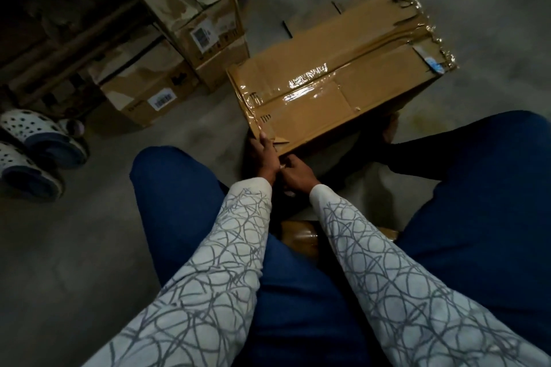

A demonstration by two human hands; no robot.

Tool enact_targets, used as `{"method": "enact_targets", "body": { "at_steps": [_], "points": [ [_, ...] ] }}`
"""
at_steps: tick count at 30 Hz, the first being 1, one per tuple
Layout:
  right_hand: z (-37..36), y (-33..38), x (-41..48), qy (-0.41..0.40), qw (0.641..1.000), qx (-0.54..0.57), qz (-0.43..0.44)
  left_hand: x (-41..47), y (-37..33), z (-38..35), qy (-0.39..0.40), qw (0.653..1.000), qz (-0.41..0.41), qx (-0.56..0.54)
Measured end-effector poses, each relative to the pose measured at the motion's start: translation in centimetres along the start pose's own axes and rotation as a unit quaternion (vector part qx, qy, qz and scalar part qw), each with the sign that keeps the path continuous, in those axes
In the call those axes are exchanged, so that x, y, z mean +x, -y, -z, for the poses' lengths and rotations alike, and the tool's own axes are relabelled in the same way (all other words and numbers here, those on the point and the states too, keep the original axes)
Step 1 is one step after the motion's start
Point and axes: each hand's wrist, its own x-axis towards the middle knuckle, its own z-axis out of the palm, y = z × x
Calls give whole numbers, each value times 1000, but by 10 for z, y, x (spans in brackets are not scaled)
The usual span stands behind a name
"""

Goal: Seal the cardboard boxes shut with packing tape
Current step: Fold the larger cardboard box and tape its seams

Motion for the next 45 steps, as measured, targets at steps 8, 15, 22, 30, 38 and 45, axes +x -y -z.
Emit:
{"method": "enact_targets", "body": {
  "at_steps": [8,15,22,30,38,45],
  "points": [
    [43,-7,-3,6,998,9,55,1,-13,0,-55,990,-50,121],
    [173,11,3,-16,993,-47,110,-22,-37,-57,82,855,-428,280],
    [286,9,45,-290,949,-83,87,-36,-43,-156,171,816,-467,295],
    [316,-1,95,-445,890,-93,12,-55,-62,-183,154,847,-439,257],
    [309,2,92,-486,872,35,56,-81,-21,-58,-89,974,-191,82],
    [242,8,57,-358,928,-40,92,-17,68,-1,-170,954,178,-172]
  ]
}}
